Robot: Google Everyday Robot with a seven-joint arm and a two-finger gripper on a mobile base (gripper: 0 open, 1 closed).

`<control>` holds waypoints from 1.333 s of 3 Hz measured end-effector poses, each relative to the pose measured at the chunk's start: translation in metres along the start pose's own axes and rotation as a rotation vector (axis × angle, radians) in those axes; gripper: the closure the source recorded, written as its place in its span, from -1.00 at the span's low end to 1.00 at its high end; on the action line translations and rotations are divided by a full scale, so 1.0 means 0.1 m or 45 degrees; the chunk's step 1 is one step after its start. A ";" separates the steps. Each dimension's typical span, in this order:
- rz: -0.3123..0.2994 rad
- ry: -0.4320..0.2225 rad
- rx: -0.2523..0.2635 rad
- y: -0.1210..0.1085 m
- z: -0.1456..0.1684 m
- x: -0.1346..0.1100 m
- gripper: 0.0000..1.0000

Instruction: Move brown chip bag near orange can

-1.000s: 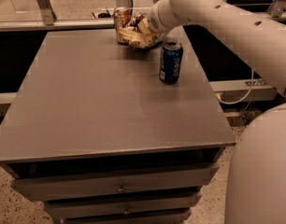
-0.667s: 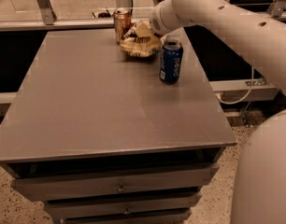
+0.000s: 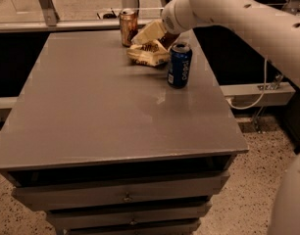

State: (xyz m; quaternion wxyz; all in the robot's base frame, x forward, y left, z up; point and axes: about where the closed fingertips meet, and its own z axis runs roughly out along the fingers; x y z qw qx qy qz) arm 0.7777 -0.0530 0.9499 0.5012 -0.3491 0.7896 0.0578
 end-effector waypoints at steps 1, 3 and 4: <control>0.003 -0.125 -0.031 -0.02 -0.30 -0.18 -1.00; 0.127 -0.433 -0.207 -0.08 -0.93 -0.06 -1.00; 0.112 -0.558 -0.252 0.09 -1.35 0.03 -1.00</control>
Offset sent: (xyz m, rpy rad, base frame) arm -0.1099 -0.0678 0.1193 0.3736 -0.3077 0.2992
